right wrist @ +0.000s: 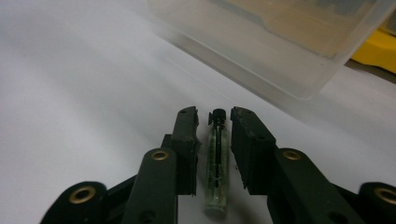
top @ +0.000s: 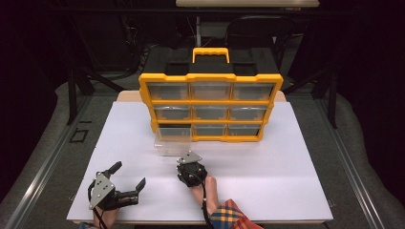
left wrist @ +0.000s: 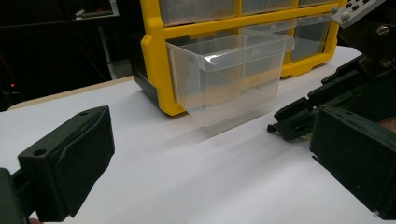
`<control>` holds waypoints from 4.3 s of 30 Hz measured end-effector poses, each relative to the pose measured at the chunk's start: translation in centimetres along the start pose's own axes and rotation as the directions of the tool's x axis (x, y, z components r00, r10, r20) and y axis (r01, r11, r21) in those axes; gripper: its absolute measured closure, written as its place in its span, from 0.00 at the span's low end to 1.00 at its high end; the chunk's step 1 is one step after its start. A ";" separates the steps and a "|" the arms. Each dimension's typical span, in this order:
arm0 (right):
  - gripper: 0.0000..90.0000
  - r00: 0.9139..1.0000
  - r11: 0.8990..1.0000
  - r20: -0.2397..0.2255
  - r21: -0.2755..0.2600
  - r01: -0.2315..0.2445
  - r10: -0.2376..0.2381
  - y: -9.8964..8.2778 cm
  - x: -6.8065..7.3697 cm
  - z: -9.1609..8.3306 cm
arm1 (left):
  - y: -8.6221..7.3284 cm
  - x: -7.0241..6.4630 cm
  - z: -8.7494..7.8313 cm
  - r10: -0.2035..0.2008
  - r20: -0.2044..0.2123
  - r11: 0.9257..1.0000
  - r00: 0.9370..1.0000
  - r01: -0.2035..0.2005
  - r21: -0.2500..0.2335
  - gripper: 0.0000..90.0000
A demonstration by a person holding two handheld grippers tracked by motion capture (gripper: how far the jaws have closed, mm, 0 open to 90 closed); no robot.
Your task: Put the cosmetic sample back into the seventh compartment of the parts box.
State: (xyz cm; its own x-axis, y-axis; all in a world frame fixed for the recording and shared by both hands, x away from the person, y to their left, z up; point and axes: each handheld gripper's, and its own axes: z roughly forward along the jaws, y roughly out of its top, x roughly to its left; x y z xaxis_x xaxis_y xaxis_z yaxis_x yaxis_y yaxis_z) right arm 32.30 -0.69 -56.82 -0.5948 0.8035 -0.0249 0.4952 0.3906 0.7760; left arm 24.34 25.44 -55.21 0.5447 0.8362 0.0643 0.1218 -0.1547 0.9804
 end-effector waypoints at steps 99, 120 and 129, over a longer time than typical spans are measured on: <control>0.89 0.999 0.994 0.014 -0.102 -0.040 0.042 0.9 -8.1 -6.3 | 0.2 -0.3 0.3 0.010 0.020 1.000 1.000 -0.010 0.012 0.00; 0.89 0.998 0.990 0.025 -0.128 -0.052 0.056 2.2 -9.2 -7.3 | 0.2 -0.3 0.2 0.004 0.009 1.000 1.000 -0.004 0.011 0.00; 0.89 0.999 0.988 0.018 -0.144 -0.048 0.051 3.3 -9.1 -7.5 | 0.2 -0.3 0.3 0.004 0.009 1.000 1.000 -0.004 0.013 0.00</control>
State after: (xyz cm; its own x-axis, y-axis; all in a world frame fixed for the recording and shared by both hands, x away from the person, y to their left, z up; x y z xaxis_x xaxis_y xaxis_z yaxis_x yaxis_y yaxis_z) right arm 34.62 -10.12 -49.29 -0.5574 0.8303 0.0032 0.4263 0.2829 0.8592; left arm 24.39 25.00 -55.11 0.5530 0.8305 0.0667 0.1298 -0.1649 0.9777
